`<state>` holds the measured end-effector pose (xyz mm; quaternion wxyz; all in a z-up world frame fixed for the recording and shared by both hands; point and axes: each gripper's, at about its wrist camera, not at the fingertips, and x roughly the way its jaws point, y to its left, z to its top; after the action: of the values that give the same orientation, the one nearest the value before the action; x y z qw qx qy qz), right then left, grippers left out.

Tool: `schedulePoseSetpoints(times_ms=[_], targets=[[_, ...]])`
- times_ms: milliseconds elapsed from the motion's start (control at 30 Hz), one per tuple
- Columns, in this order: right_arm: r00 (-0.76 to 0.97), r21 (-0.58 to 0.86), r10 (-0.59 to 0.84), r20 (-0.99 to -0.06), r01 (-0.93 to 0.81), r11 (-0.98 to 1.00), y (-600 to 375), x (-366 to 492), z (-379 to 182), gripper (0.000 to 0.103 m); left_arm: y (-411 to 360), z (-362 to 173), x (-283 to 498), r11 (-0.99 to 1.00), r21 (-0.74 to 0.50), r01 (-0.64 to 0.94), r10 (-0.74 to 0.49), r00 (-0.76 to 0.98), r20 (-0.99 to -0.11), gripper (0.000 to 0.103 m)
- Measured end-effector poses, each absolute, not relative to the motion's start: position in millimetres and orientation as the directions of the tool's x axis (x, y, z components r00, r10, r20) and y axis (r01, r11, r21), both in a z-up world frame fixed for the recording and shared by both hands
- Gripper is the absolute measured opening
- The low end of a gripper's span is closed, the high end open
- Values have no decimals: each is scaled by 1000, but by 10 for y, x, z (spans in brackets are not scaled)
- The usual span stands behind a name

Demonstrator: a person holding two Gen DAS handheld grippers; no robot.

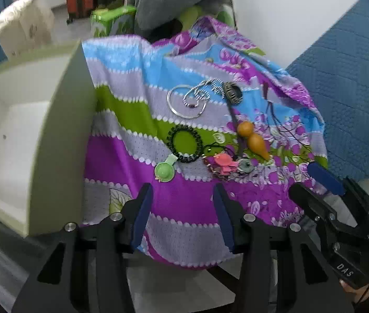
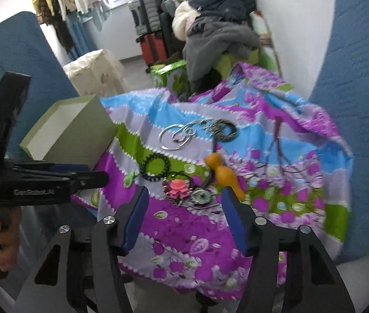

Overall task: Organize jewelry
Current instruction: 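Lower both tools toward the jewelry lying on the floral cloth, then grasp the green round pendant with the left tool while the right tool grasps the pink flower charm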

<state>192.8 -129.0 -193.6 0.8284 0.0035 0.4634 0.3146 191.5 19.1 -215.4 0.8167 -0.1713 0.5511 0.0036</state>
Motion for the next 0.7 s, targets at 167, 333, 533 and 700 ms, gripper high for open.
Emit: schedulePoseSetpoints(times_ms=[167,333,533,700], targets=[[315,358,558,-768,-510,782,-1139,2078,-2209,42,273,-2400,2039,930,-292,-224,-200,357,-912,47],[278,373,553,-785,-501,781,-997,2242,-2441,38,316,-2589,2165,926,-302,-227,-220,326,-919,45],[238,378,554,-798,-519,767,-829,2358,-2613,31,346,-2680,2248,927,-302,-223,-222,322,-920,38],[217,344,522,-825,-539,769,-709,2388,-2750,29,330,-2733,2296,931,-299,-211,-223,319,-921,35]])
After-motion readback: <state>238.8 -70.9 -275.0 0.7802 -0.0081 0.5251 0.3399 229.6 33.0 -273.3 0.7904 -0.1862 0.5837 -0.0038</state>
